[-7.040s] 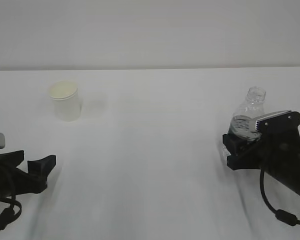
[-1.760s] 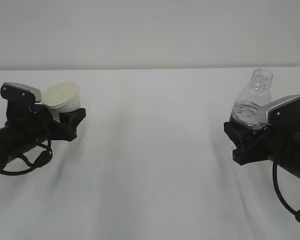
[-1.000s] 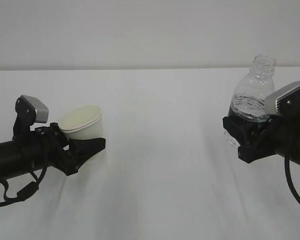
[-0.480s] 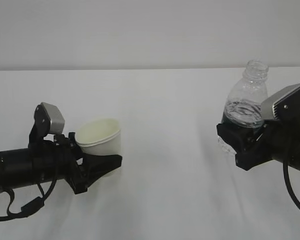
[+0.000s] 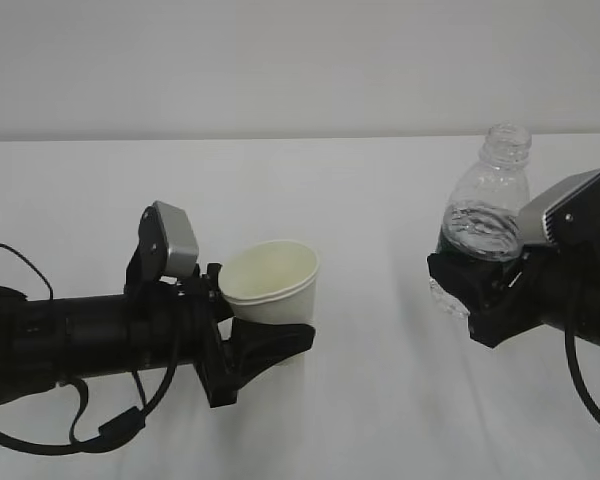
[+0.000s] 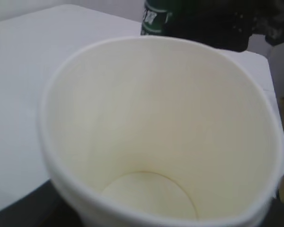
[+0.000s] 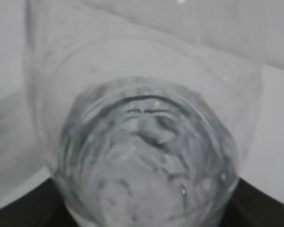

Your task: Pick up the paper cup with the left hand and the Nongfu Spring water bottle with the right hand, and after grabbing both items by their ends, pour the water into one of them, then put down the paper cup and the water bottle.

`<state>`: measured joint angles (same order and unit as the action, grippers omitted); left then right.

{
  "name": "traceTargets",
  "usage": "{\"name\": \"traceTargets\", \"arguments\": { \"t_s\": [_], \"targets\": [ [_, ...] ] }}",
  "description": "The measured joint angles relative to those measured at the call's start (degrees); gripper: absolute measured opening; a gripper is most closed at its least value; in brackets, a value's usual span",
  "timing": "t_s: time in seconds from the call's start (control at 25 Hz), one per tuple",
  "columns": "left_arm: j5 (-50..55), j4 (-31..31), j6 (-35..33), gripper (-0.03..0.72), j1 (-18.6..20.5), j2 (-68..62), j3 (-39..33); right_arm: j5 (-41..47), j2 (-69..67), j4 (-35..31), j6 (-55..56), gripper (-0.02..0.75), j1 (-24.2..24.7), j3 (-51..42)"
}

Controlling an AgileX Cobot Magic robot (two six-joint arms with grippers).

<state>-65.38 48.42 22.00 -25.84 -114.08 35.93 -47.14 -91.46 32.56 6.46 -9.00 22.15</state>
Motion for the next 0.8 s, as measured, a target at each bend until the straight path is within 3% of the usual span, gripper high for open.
{"name": "traceTargets", "arguments": {
  "t_s": [0.2, 0.52, 0.8],
  "targets": [
    [0.24, -0.12, 0.6, 0.463, -2.92, 0.0, 4.16, 0.0, 0.0, 0.36, 0.14, 0.456, 0.0, 0.0],
    [3.04, 1.27, 4.13, 0.456, -3.3, 0.0, 9.13, 5.38, 0.0, 3.58, 0.85, 0.456, 0.0, 3.02],
    [3.53, 3.02, 5.12, 0.454, -4.37, 0.0, 9.38, 8.13, 0.0, 6.36, 1.27, 0.456, 0.0, 6.52]
  ]
}}
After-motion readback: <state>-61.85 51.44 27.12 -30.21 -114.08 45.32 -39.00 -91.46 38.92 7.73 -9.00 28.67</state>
